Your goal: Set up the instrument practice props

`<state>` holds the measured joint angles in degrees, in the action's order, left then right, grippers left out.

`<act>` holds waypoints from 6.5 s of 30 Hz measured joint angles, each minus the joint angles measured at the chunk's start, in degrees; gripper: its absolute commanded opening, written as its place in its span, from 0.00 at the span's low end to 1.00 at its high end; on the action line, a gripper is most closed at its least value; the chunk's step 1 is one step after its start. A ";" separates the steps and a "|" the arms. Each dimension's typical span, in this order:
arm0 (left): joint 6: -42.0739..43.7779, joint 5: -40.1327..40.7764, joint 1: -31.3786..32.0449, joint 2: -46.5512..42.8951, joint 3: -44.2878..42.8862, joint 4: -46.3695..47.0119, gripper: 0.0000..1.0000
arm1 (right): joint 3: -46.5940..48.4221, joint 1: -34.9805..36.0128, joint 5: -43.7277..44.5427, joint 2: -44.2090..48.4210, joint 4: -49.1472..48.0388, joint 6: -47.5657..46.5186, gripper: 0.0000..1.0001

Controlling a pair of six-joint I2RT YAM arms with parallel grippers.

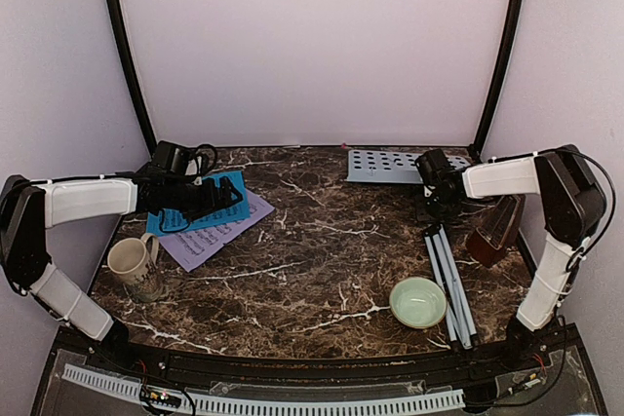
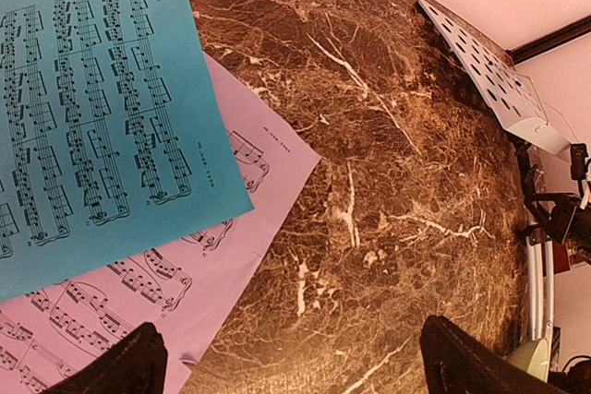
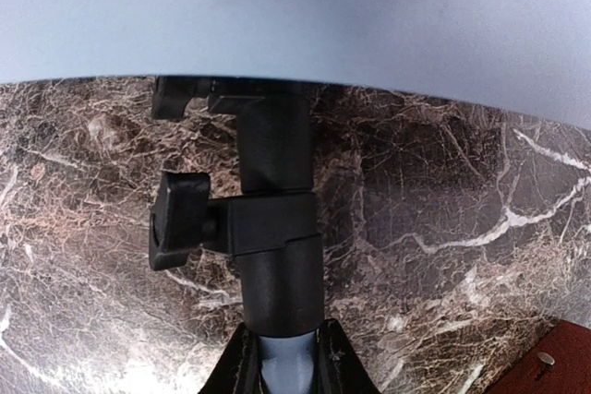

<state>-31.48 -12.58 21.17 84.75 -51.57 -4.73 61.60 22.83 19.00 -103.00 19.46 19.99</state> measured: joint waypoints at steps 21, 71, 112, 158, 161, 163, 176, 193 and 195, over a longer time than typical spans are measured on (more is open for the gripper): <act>0.28 0.00 0.00 -2.56 0.02 0.55 0.99 | -1.51 -0.15 0.07 10.47 3.63 0.42 0.00; -18.05 -23.30 1.33 -5.79 -26.56 23.12 0.99 | 1.90 4.85 -10.88 25.51 -29.99 -21.38 0.00; -21.31 -11.82 6.36 -10.05 -24.13 15.80 0.81 | 2.34 16.35 -6.25 20.76 -38.73 -34.86 0.00; -9.20 -13.03 14.69 -2.91 -36.41 18.10 0.00 | 0.70 22.51 -7.96 20.44 -64.78 -29.62 0.72; -8.26 -13.81 14.78 -2.91 -36.63 18.08 0.00 | -1.22 22.67 -8.92 21.07 -66.84 -28.89 0.78; -7.82 -14.45 14.78 -2.91 -36.92 17.88 0.00 | -2.60 22.84 -9.33 21.81 -67.67 -28.35 0.80; -5.29 -16.50 15.45 -0.72 -44.26 10.99 0.00 | -15.65 23.26 -9.44 31.87 -65.61 -22.56 0.71; -7.74 -17.64 15.39 1.70 -49.51 7.61 0.00 | -19.30 23.32 -4.15 31.01 -57.66 -17.88 0.45; -8.00 -18.16 15.39 1.81 -49.59 7.61 0.00 | -19.30 23.30 -3.82 29.77 -56.37 -18.03 0.45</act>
<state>-39.48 -30.74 36.56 86.56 -101.16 2.87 42.30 46.13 15.18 -73.23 -36.91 1.96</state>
